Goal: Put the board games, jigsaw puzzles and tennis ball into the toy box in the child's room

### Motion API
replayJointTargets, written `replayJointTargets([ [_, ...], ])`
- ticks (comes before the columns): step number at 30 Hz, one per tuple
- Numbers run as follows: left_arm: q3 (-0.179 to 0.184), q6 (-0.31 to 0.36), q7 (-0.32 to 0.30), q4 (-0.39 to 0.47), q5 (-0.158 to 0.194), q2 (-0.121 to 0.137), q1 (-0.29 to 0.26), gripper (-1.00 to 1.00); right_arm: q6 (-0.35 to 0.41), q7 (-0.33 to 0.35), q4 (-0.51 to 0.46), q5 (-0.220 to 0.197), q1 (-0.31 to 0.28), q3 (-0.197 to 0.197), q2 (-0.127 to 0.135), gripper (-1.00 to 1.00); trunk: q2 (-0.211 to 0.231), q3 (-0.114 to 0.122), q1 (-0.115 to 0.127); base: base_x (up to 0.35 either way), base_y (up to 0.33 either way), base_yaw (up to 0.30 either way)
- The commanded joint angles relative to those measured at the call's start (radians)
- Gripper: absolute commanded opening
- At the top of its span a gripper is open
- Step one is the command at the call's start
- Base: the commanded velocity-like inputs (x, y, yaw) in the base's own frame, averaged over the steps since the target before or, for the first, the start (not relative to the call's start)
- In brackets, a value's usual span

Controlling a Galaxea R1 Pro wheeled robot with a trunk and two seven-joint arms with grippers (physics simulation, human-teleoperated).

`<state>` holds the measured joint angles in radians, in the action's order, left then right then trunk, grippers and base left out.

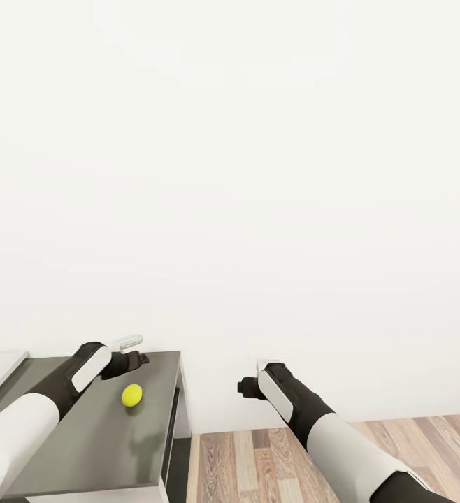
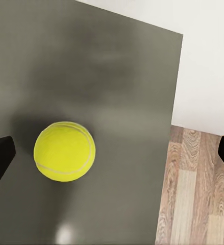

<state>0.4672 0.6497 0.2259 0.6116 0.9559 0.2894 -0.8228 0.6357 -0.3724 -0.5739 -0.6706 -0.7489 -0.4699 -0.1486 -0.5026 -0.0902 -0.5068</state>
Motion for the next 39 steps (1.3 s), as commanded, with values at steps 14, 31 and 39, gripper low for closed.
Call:
replayJointTargets([
  [14,0.008,-0.001,0.009,0.002,0.011,0.001,-0.001,1.00,-0.004,-0.010,-0.001,-0.012,-0.001,-0.003,0.000,1.00,-0.100,-0.046,-0.054,0.000,0.000,0.000],
  [31,0.010,-0.002,0.010,-0.001,0.010,0.001,-0.002,1.00,-0.002,-0.010,-0.001,-0.012,-0.001,-0.003,-0.003,1.00,-0.219,-0.099,-0.119,0.000,0.000,0.000],
  [39,0.013,-0.002,0.010,-0.001,0.010,0.001,-0.001,1.00,-0.002,-0.010,-0.001,-0.012,-0.001,-0.003,-0.003,1.00,-0.275,-0.124,-0.150,0.000,0.000,0.000],
])
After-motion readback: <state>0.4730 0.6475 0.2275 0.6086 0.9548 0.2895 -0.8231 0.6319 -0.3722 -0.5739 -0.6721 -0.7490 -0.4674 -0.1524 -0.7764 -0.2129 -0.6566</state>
